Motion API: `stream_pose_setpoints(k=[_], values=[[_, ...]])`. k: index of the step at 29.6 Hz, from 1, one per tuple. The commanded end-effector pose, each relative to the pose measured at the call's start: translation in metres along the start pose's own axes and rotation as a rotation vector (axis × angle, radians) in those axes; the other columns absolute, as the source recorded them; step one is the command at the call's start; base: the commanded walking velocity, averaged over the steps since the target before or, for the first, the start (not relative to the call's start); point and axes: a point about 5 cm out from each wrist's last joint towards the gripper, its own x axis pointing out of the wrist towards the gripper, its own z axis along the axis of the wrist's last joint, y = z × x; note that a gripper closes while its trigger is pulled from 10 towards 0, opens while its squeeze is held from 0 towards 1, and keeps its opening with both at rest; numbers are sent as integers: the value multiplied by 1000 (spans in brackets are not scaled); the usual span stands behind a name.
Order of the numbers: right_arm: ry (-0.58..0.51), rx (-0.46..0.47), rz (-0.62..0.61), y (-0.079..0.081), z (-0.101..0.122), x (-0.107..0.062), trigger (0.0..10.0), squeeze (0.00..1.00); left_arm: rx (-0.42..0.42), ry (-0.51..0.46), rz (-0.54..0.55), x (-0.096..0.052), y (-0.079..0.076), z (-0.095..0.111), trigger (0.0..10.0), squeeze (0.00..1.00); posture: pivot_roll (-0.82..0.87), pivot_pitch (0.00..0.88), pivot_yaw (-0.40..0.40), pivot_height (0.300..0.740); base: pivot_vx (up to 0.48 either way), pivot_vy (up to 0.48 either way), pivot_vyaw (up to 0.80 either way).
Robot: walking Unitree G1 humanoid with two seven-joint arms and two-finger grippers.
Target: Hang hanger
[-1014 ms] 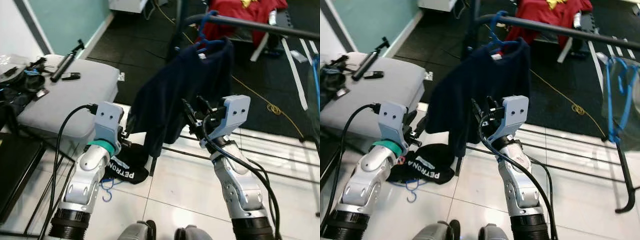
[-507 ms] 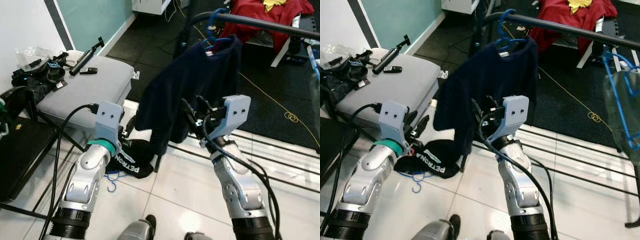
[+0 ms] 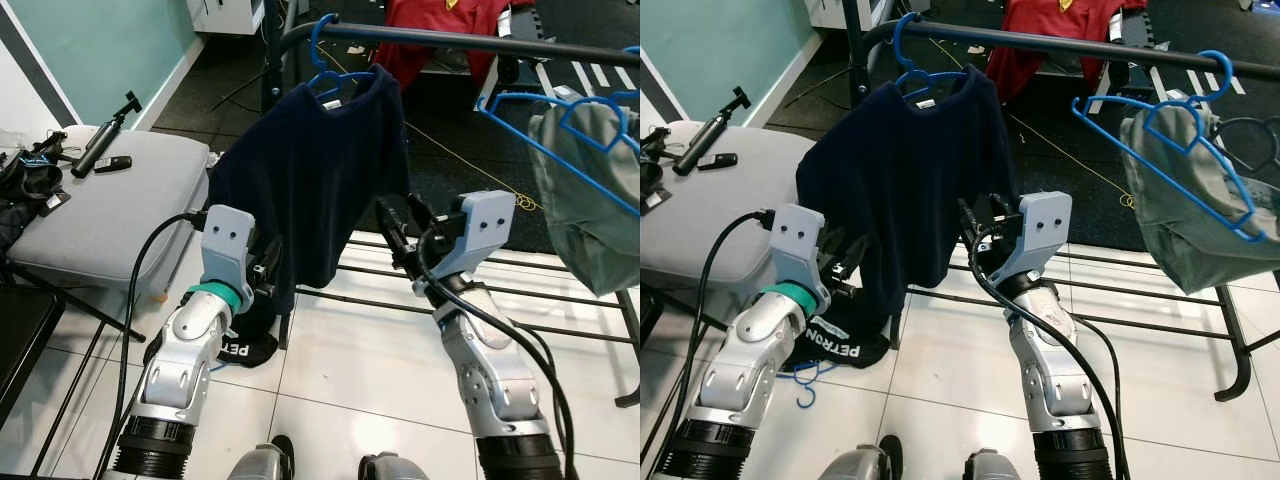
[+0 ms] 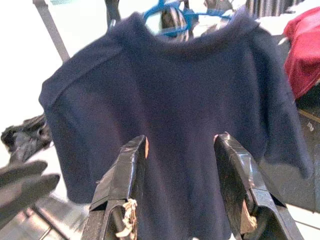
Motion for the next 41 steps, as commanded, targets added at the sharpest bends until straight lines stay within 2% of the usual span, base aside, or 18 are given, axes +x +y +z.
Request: stream_pose_setpoints(k=[1, 27, 31, 36, 41], values=[[49, 12, -7, -1, -10, -4, 10000, 0, -7, 33, 15, -2, 2, -9, 10000, 0, -34, 104, 81, 740, 0, 0, 0], [64, -11, -14, -4, -11, -7, 10000, 0, -41, -25, -43, -3, -9, -3, 10000, 0, -50, 84, 71, 740, 18, 0, 0], [75, 23, -29, -5, -13, -8, 10000, 0, -43, -31, -49, -2, -10, -2, 10000, 0, -50, 85, 70, 740, 244, 0, -669], [72, 3, -31, -6, -12, -8, 10000, 0, -43, -34, -54, -2, -11, -2, 10000, 0, -50, 89, 68, 740, 247, 0, -800], [69, -13, -22, -6, -13, -8, 10000, 0, -51, -27, -55, -2, -12, -3, 10000, 0, -49, 89, 65, 740, 97, 0, 0]])
